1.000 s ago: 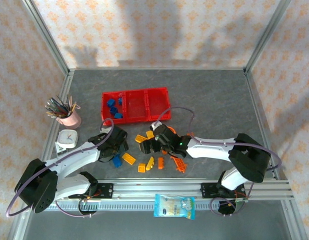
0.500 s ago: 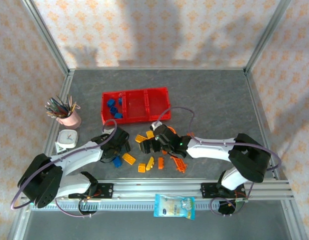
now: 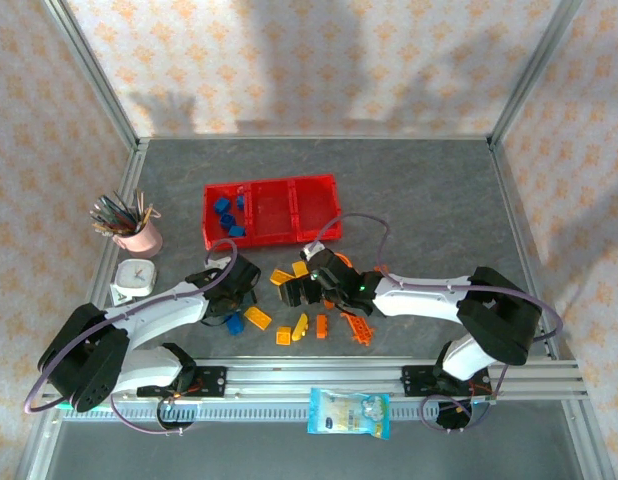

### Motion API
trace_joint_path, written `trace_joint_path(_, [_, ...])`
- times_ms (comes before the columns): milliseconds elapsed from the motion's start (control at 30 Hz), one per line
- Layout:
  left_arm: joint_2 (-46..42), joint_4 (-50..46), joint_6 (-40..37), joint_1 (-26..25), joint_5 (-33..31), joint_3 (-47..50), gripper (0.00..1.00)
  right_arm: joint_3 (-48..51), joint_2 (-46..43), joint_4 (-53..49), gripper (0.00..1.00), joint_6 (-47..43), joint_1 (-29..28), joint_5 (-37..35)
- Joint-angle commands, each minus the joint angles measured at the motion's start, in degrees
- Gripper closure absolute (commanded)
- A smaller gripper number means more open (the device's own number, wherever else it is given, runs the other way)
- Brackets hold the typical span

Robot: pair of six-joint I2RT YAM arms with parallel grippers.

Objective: Sort the legos into containers by color
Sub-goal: Pick up the lego from the bottom-left of the table, then place the lego in the container.

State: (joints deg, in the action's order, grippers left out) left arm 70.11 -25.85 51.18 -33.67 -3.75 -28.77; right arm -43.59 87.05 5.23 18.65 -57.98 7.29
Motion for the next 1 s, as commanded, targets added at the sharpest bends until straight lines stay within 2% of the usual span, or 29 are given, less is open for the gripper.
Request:
trace_joint_path(0, [-0.1,1.7,1.0,-0.4,-0.1,0.4,0.44,0.1,0.2,0.7,0.0,0.7,-0.2,-2.0])
trace_joint_path(200, [-1.9,0.3,1.0,-0.4,-1.5,-0.5,0.47,-0.3,-0.1,0.6,0.0,0.7,-0.2,-2.5])
trace_joint_path(500, [-6.5,-3.6,-0.4,0.5,-7.9,-5.2,0.47,-2.8,-2.1,-0.4,0.0,0.6,0.9,-3.1])
trace_joint_path(600, [-6.4,-4.2,-3.2,2.9,-9.9,-8.6,0.47,-3.7,-2.6,0.4,0.0,1.3,2.6,-2.1])
trace_joint_path(733, [-4.0,-2.0,-8.5,9.3,-10.1,-14.2,0.47,-5.3,-2.2,2.1,0.0,2.3,4.9,-0.8])
trace_joint_path(967, [6.9,3.0,-15.4,15.6,-12.0,-25.6,0.47,-9.4,0.3,2.0,0.0,1.4,6.7,-2.3])
